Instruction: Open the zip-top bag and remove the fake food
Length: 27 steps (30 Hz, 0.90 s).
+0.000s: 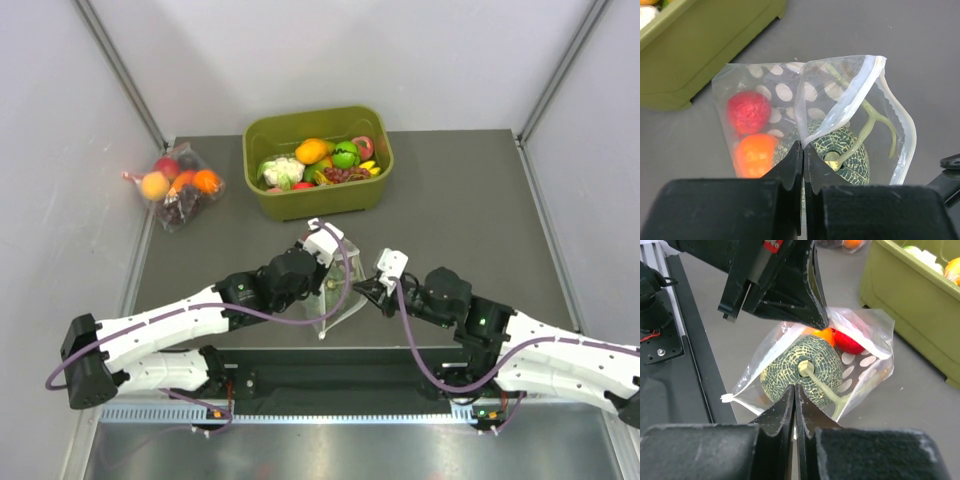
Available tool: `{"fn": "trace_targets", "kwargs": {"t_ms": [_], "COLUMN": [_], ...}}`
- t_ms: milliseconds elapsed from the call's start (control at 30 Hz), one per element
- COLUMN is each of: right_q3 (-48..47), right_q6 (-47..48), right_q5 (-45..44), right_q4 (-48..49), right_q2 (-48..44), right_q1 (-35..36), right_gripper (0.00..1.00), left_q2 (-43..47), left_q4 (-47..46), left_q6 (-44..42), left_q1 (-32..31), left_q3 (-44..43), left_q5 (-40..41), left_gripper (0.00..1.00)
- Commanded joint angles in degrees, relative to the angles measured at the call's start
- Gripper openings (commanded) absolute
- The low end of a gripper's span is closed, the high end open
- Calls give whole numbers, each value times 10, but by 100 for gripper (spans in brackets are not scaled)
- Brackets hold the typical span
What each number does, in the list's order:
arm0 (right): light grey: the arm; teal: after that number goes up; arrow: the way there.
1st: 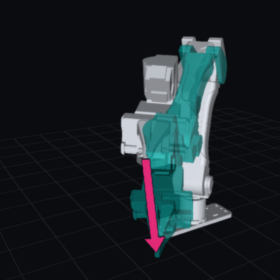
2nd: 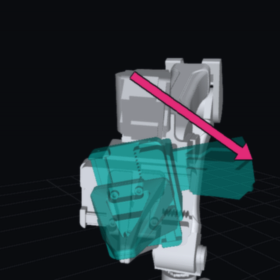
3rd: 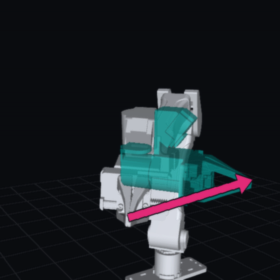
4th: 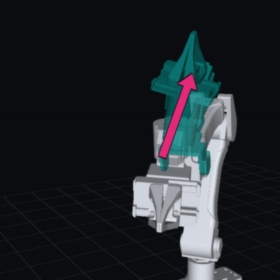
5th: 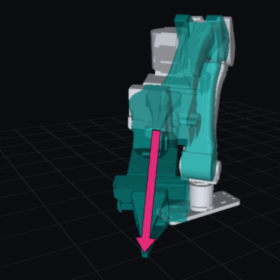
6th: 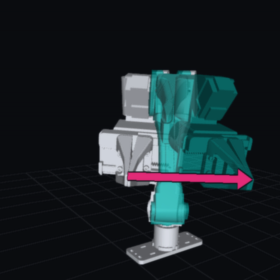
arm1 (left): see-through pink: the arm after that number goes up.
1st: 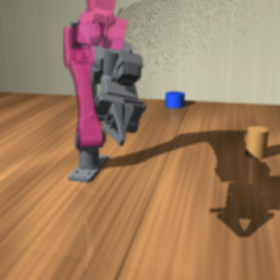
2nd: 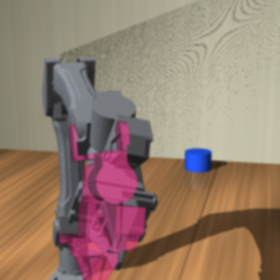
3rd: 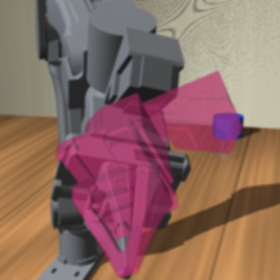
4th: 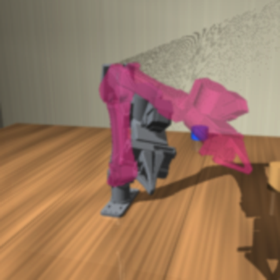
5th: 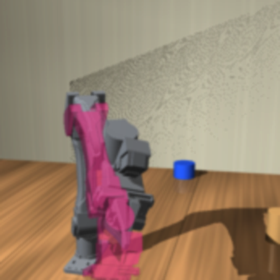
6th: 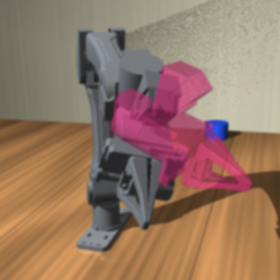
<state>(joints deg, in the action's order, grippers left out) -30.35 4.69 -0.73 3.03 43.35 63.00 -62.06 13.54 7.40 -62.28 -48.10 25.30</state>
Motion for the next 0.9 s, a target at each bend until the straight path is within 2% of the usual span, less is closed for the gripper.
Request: {"fn": "trace_targets", "kwargs": {"t_ms": [0,67,100,200,333,400,467,500,633,867], "right_q3": [-9,-23,-28,-52,-83,-93,-108,-114,-136,-122], "right_q6": [-8,2,10,22,37,41,43,45,58,74], "right_q5": [6,5,26,47,78,86,85,82,63,45], "right_q4": [-6,-23,-28,-57,-73,-78,-87,-92,-115,-77], "right_q2": [22,37,43,73,117,124,130,132,161,188], "right_q1": [5,6,5,5,6,6,7,7,7,-4], "right_gripper": [2,15,26,43,52,56,81,99,100,100], "left_q2": [-7,-4,-1,4,-8,-21,-27,-30,-22,-9], "left_q4": [-20,-18,-16,2,42,59,78,80,73,83], "left_q6": [0,-9,-14,-38,-63,-69,-82,-84,-85,-90], "left_q1": [3,3,3,5,7,7,6,7,7,8], "left_q3": [-3,-8,-10,-16,-43,-52,-61,-66,-67,-73], "left_q5": [-20,-46,-58,-117,-198,-209,-226,-229,-231,-282], "left_gripper": [0,0,0,0,0,0,0,0,0,0]}}
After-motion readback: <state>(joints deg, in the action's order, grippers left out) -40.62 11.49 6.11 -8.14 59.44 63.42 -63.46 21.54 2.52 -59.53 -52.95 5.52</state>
